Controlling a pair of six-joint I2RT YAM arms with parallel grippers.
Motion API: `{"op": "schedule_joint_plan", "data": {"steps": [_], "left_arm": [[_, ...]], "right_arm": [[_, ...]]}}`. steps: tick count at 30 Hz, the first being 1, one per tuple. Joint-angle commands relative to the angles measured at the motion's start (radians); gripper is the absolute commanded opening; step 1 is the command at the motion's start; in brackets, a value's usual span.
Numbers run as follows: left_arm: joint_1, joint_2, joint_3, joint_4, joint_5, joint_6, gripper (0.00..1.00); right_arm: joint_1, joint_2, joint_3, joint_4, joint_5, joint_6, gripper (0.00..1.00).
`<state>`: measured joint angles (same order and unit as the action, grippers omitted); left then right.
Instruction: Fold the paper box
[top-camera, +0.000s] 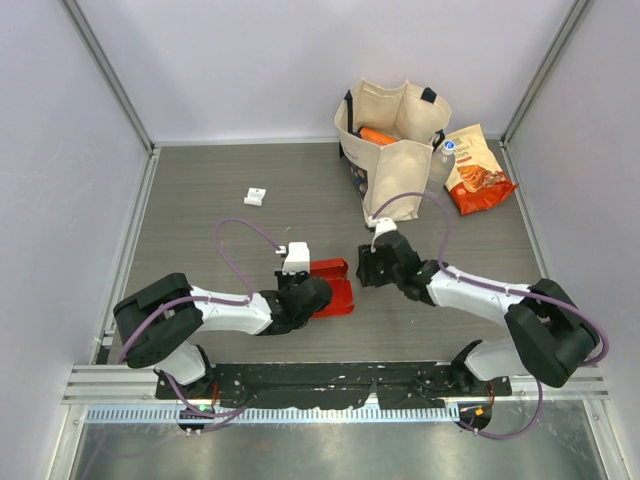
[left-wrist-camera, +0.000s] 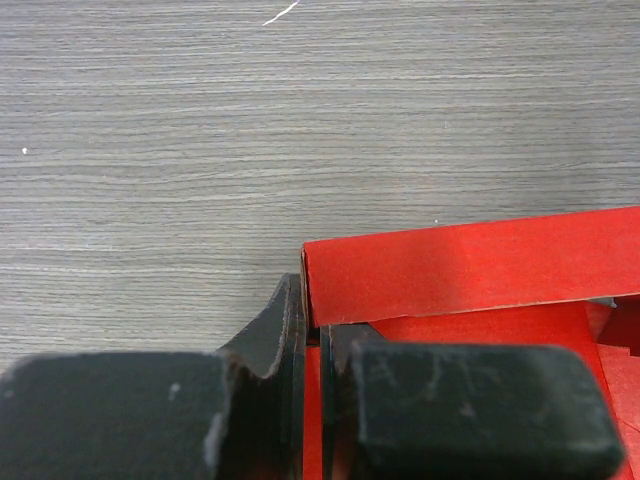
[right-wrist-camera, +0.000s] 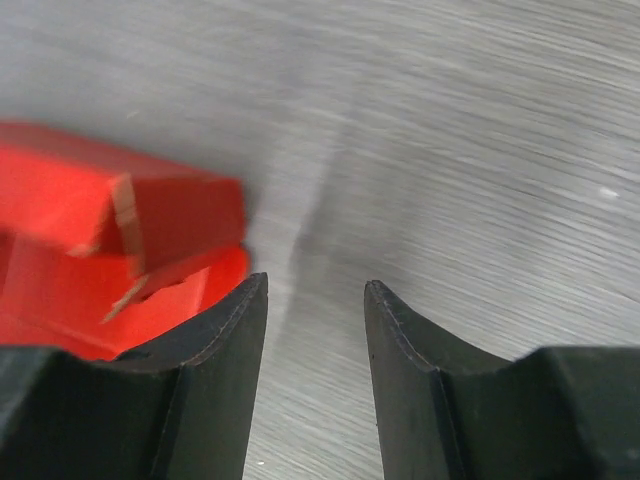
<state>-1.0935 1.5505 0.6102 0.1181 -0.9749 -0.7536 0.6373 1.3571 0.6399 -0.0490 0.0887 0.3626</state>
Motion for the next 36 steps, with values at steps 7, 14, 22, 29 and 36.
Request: {"op": "schedule_joint_plan", "data": {"steps": [7,14,22,29,36], "left_arm": [[-0.005,-0.024,-0.018,0.015,-0.021,0.002,0.0],[-0.005,-0.027,-0.02,0.026,-0.022,0.017,0.0],[-0.005,-0.032,-0.03,0.026,-0.021,0.017,0.0],[-0.005,-0.035,-0.032,0.026,-0.021,0.025,0.0],[-0.005,-0.033,-0.03,0.029,-0.019,0.023,0.0]], "right_arm": [[0.113,0.045,-0.108,0.523,-0.06,-0.261,0.49],[0.139,0.073,-0.169,0.716,-0.07,-0.336,0.43],[0.171,0.174,-0.167,0.872,-0.037,-0.356,0.37],[0.234,0.25,-0.186,1.023,0.132,-0.384,0.26],[0.259,0.295,-0.186,1.123,0.23,-0.372,0.14]]}}
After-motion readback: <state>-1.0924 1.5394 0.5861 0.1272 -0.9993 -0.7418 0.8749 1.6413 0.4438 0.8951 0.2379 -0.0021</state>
